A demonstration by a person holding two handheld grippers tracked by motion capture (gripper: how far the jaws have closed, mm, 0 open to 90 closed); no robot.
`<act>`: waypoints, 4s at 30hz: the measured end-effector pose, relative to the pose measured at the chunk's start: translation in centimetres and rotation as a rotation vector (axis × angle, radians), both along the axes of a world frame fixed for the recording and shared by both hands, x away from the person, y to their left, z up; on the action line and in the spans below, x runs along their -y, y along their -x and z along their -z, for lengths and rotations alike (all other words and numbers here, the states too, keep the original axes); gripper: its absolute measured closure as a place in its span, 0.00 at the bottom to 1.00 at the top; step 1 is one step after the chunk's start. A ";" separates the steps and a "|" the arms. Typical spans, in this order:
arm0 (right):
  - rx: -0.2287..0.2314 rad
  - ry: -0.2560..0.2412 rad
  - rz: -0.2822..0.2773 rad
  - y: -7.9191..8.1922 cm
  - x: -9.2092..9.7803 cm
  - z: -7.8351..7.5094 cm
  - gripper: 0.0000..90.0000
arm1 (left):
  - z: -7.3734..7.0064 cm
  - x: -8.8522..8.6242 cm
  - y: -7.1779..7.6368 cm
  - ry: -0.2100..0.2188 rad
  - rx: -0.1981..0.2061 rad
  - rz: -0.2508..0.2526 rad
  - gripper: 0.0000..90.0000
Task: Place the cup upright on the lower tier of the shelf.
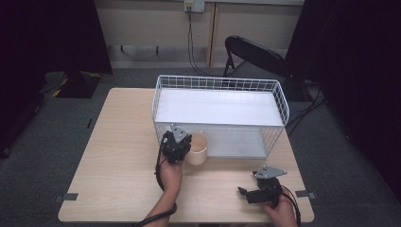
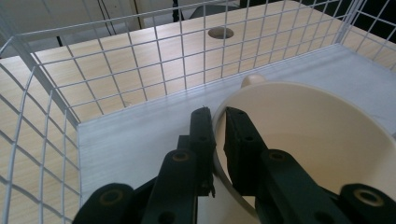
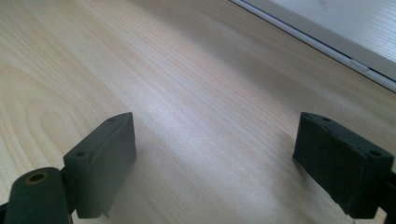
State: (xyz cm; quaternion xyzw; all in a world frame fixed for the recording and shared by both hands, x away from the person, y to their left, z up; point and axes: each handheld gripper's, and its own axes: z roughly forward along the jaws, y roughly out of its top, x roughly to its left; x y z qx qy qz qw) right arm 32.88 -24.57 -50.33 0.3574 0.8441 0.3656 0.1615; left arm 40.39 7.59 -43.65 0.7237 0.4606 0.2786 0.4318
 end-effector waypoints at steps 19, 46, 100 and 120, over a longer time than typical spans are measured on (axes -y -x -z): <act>0.000 0.000 0.000 0.0 0.0 0.0 0.14 | -0.8 -0.5 0.0 0.027 0.014 0.005 0.80; -0.001 0.000 0.000 0.0 0.0 0.0 0.14 | -2.5 -0.1 1.8 0.055 0.025 0.109 0.39; 0.000 0.000 0.000 0.0 0.0 0.0 0.14 | 1.0 0.3 3.5 0.026 -0.023 0.081 0.31; 0.000 -0.002 0.003 0.0 0.0 0.0 0.14 | 1.4 0.1 2.3 0.035 -0.055 0.057 0.48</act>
